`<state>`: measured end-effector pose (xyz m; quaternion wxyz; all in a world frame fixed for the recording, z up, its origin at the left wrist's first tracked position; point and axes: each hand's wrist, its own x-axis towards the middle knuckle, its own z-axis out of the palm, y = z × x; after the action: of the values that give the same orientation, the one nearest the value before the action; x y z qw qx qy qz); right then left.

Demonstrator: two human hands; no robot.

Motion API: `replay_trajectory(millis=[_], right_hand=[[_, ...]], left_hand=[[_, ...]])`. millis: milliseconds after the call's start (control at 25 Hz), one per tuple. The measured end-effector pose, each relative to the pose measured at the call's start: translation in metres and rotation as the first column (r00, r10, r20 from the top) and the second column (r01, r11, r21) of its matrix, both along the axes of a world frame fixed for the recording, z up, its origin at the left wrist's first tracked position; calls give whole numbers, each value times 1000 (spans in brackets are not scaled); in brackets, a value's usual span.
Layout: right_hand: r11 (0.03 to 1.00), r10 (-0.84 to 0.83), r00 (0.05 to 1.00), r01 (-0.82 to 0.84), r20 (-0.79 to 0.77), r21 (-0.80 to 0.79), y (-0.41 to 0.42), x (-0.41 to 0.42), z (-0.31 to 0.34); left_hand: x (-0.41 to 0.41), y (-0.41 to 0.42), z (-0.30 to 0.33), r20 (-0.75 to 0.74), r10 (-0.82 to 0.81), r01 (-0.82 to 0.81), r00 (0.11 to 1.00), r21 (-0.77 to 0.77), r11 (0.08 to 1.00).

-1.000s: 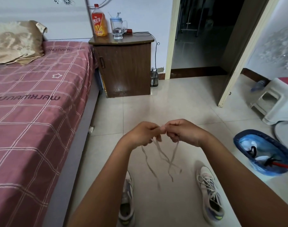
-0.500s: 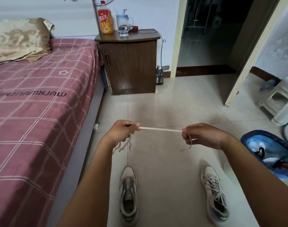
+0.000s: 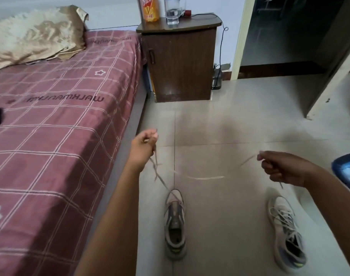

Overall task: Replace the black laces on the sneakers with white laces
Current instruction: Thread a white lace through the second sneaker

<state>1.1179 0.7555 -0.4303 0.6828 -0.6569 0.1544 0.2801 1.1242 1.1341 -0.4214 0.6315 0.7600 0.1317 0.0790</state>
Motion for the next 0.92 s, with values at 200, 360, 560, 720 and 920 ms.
replay_trajectory(millis=[200,360,560,720,920], right_hand=[[925,-326,944,309,47,221,26,32,-21],[979,-169,967,142,-191,-150,95,-6,-112],[972,-2,942,-77,-335,-223,189,-75,-195],[932,70,963,-156,-260,-328,194,-108,-209],[925,-15,929,-128,-371,-359,119,-136,-194]], left_hand=[[11,40,-18,165,292,-282,942,-81,956],[-37,21,-142,-616,115,-81,779,82,993],[-96,-8,-238,-796,-17,292,605,202,935],[-113,-35,-241,-662,-12,229,749,241,943],[-137,-89,-227,-731,-259,244,632,-129,961]])
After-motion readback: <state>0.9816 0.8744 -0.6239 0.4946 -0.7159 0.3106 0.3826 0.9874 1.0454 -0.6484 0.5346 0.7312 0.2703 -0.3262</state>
